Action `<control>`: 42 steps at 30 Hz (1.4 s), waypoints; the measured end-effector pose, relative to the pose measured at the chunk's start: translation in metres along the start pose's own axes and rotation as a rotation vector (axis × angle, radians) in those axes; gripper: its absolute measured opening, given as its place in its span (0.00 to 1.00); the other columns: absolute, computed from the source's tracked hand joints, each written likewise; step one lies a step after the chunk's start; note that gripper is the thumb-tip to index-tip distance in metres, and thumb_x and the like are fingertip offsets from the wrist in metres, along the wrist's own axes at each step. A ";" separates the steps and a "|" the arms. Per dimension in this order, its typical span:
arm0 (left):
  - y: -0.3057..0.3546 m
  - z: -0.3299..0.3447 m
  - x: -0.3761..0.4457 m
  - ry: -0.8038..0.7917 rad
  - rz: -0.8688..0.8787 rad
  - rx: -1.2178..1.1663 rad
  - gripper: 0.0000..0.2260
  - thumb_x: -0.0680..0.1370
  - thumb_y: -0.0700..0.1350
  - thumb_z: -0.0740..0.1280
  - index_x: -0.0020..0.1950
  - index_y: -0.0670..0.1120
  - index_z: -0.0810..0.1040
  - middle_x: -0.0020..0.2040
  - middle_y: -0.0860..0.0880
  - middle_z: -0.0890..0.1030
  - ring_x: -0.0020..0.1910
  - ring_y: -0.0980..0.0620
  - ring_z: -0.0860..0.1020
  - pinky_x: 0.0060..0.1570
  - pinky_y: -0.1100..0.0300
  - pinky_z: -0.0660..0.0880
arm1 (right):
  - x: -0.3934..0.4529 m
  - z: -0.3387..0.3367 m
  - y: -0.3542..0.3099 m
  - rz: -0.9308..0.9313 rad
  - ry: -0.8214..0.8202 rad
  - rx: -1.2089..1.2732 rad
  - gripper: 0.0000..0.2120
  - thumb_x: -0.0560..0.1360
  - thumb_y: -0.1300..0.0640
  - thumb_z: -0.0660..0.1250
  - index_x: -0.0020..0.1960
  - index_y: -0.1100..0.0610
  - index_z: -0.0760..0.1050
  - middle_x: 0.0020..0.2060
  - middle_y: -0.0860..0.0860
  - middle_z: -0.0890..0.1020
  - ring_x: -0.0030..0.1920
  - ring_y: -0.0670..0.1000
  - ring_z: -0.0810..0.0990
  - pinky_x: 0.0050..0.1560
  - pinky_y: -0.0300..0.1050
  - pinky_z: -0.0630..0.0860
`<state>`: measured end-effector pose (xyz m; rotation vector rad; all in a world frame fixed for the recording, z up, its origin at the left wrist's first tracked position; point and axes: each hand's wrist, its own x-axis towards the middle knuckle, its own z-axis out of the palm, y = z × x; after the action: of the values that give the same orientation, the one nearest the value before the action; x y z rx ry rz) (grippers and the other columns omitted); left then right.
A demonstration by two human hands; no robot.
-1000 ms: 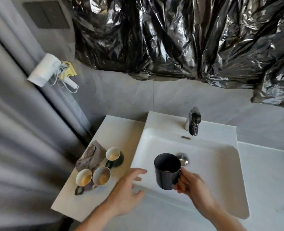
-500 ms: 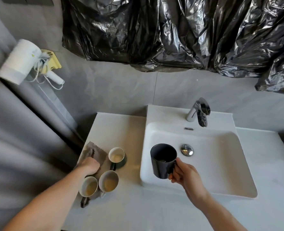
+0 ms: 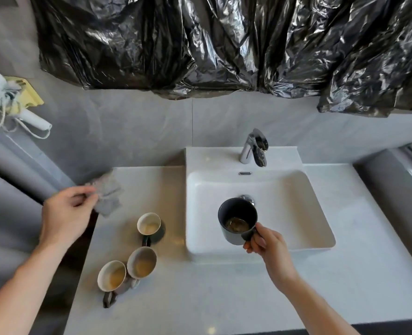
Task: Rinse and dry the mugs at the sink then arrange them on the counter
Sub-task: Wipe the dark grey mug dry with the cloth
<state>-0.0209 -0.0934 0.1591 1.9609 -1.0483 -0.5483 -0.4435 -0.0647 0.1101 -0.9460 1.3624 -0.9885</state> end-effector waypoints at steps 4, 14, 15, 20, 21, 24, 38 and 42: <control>0.091 -0.015 -0.047 -0.140 0.190 -0.130 0.12 0.77 0.34 0.74 0.43 0.51 0.84 0.39 0.60 0.87 0.39 0.65 0.83 0.44 0.76 0.76 | -0.003 -0.021 -0.009 -0.013 -0.004 0.047 0.27 0.86 0.58 0.57 0.29 0.54 0.55 0.29 0.55 0.62 0.38 0.58 0.71 0.45 0.49 0.71; 0.123 0.122 -0.170 -0.746 0.148 0.074 0.07 0.77 0.41 0.75 0.43 0.53 0.86 0.41 0.58 0.87 0.39 0.58 0.84 0.38 0.69 0.76 | -0.005 -0.077 -0.035 0.081 -0.015 0.112 0.24 0.86 0.52 0.58 0.36 0.55 0.51 0.30 0.54 0.61 0.33 0.55 0.73 0.44 0.48 0.70; 0.115 0.142 -0.179 -0.804 0.126 0.103 0.07 0.76 0.41 0.74 0.42 0.54 0.86 0.41 0.61 0.86 0.38 0.59 0.83 0.39 0.70 0.75 | -0.006 -0.084 -0.033 0.088 -0.005 0.104 0.24 0.86 0.51 0.58 0.36 0.55 0.51 0.30 0.54 0.61 0.33 0.55 0.73 0.44 0.48 0.70; 0.079 0.217 -0.214 -1.002 0.060 0.270 0.08 0.73 0.43 0.70 0.39 0.56 0.84 0.45 0.55 0.87 0.43 0.57 0.83 0.50 0.60 0.82 | -0.013 -0.108 -0.025 0.162 0.012 0.095 0.27 0.85 0.51 0.59 0.29 0.51 0.59 0.28 0.52 0.62 0.32 0.53 0.74 0.43 0.47 0.71; 0.075 0.227 -0.218 -1.028 0.072 0.316 0.07 0.72 0.43 0.69 0.41 0.55 0.84 0.46 0.54 0.87 0.47 0.54 0.84 0.53 0.57 0.82 | -0.014 -0.112 -0.023 0.180 0.013 0.093 0.27 0.85 0.51 0.59 0.28 0.51 0.60 0.28 0.52 0.62 0.32 0.53 0.74 0.42 0.46 0.71; 0.078 0.233 -0.219 -1.010 0.256 0.570 0.12 0.72 0.52 0.70 0.55 0.55 0.82 0.54 0.57 0.85 0.55 0.53 0.82 0.56 0.57 0.79 | -0.017 -0.123 -0.018 0.247 -0.007 0.127 0.26 0.85 0.51 0.60 0.29 0.51 0.59 0.28 0.52 0.60 0.30 0.54 0.71 0.37 0.45 0.68; 0.109 0.221 -0.152 -0.951 -0.099 -0.517 0.32 0.61 0.48 0.80 0.65 0.45 0.81 0.55 0.46 0.86 0.57 0.48 0.82 0.60 0.49 0.77 | 0.004 -0.088 -0.009 0.254 -0.035 0.145 0.17 0.86 0.48 0.59 0.46 0.57 0.77 0.43 0.53 0.82 0.36 0.54 0.82 0.35 0.45 0.77; 0.087 0.211 -0.137 -0.859 -0.118 -0.510 0.34 0.60 0.49 0.82 0.66 0.45 0.80 0.60 0.43 0.85 0.59 0.46 0.82 0.62 0.48 0.78 | -0.015 -0.078 0.065 0.188 0.078 -0.462 0.10 0.77 0.48 0.71 0.50 0.55 0.79 0.48 0.48 0.84 0.43 0.46 0.83 0.50 0.52 0.82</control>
<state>-0.2830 -0.1040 0.1119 1.3252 -1.1247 -1.6360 -0.5200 -0.0278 0.0533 -1.0995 1.7534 -0.5804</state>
